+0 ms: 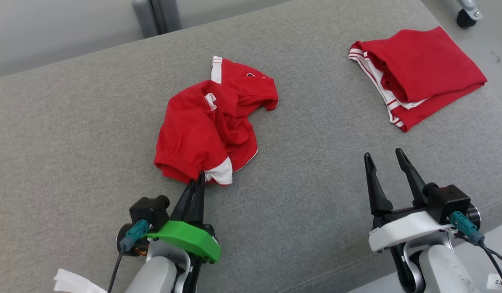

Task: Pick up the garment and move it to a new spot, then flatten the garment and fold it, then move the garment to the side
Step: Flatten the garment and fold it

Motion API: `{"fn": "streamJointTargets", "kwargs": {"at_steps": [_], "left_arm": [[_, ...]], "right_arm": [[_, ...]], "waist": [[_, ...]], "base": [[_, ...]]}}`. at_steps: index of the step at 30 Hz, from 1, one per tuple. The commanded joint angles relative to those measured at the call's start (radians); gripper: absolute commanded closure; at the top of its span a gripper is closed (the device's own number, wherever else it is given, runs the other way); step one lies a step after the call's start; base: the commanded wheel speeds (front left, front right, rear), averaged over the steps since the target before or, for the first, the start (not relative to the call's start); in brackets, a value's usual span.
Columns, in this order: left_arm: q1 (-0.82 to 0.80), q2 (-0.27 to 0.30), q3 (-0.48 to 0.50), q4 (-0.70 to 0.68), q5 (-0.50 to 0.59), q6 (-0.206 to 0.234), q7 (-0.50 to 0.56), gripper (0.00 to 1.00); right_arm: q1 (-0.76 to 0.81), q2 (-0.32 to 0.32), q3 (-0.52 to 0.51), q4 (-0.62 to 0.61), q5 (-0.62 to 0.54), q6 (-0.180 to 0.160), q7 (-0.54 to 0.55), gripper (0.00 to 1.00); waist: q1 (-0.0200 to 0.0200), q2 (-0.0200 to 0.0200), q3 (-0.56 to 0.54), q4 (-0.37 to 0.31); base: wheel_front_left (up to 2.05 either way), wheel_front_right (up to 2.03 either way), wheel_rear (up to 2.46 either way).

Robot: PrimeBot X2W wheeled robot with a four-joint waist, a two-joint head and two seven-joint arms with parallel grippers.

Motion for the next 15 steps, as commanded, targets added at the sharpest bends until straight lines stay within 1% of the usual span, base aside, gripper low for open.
{"fn": "streamJointTargets", "kwargs": {"at_steps": [1, 3, 6, 9, 12, 15], "left_arm": [[0.009, 0.005, 0.013, -0.031, 0.011, 0.004, -0.005, 1.00], [0.036, 0.005, 0.031, -0.077, 0.018, 0.003, -0.004, 1.00], [0.076, 0.008, 0.080, -0.146, 0.018, 0.013, -0.004, 1.00], [0.113, 0.030, 0.133, -0.171, 0.003, 0.029, -0.004, 1.00], [0.129, 0.053, 0.175, -0.148, -0.021, 0.039, 0.005, 1.00], [0.108, 0.086, 0.209, -0.094, -0.033, 0.048, 0.017, 1.00]], "right_arm": [[0.012, -0.002, -0.001, 0.001, -0.004, -0.001, -0.003, 0.00], [0.017, -0.002, -0.003, 0.004, -0.006, -0.001, -0.003, 0.00], [0.021, -0.002, -0.001, 0.007, -0.007, -0.001, -0.003, 0.00], [0.023, -0.002, 0.008, 0.011, -0.002, -0.001, -0.003, 0.00], [0.019, -0.002, 0.019, 0.016, 0.001, -0.001, -0.003, 0.00], [0.010, -0.002, 0.026, 0.019, 0.001, -0.001, -0.003, 0.00]], "waist": [[0.0000, 0.0000, -0.022, 0.036], [0.0000, 0.0000, -0.033, 0.060], [0.0000, 0.0000, -0.049, 0.096], [0.0000, 0.0000, -0.059, 0.126], [0.0000, 0.0000, -0.060, 0.146], [0.0000, 0.0000, -0.053, 0.152]], "base": [[0.00, 0.00, 0.00], [0.00, 0.00, 0.00], [0.00, 0.00, 0.00], [0.00, 0.00, 0.00], [0.00, 0.00, 0.00], [0.00, 0.00, 0.00]]}}
